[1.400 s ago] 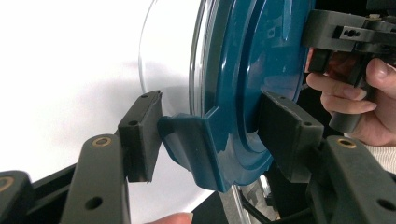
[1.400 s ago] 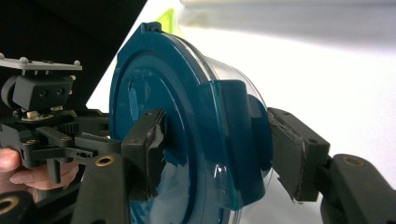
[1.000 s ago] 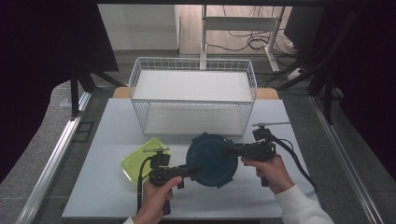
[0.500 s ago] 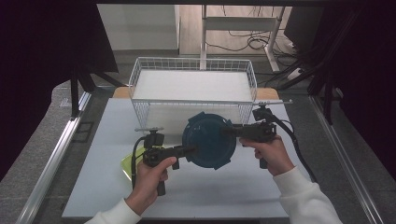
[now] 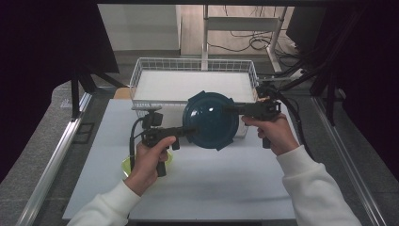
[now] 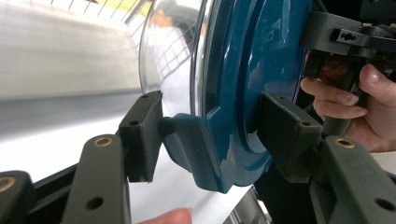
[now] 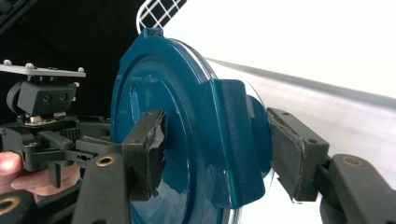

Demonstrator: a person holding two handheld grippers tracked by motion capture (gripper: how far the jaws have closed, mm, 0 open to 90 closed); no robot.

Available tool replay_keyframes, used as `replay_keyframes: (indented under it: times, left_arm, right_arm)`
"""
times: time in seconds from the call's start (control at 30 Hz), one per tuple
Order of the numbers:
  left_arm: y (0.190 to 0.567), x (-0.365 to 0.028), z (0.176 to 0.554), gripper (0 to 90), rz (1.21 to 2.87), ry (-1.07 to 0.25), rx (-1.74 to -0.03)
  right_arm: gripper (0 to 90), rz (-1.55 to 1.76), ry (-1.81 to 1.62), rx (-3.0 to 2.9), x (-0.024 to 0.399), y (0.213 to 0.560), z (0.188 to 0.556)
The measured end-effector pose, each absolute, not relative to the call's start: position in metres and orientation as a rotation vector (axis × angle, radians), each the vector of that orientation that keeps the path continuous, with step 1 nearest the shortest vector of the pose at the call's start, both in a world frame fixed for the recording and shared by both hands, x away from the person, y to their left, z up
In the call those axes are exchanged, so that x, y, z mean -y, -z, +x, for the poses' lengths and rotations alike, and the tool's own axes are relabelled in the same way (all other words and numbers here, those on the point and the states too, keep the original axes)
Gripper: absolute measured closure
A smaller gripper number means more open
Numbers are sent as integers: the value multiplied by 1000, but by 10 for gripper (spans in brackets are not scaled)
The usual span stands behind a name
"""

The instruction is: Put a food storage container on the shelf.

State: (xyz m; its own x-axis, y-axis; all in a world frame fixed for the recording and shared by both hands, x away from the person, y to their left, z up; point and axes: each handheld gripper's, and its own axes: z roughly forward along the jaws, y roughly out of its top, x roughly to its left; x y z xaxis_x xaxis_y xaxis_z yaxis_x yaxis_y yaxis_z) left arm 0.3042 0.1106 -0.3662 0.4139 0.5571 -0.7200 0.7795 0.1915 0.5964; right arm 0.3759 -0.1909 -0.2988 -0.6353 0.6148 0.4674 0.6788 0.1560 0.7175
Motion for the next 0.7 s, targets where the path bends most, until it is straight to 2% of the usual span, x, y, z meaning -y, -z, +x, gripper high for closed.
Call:
replay_keyframes:
  times: [0.7]
  left_arm:
    - [323,-128,365,417,1466,224,-1216]
  right_arm:
    - [406,-1325,1578,2333,177,254,426]
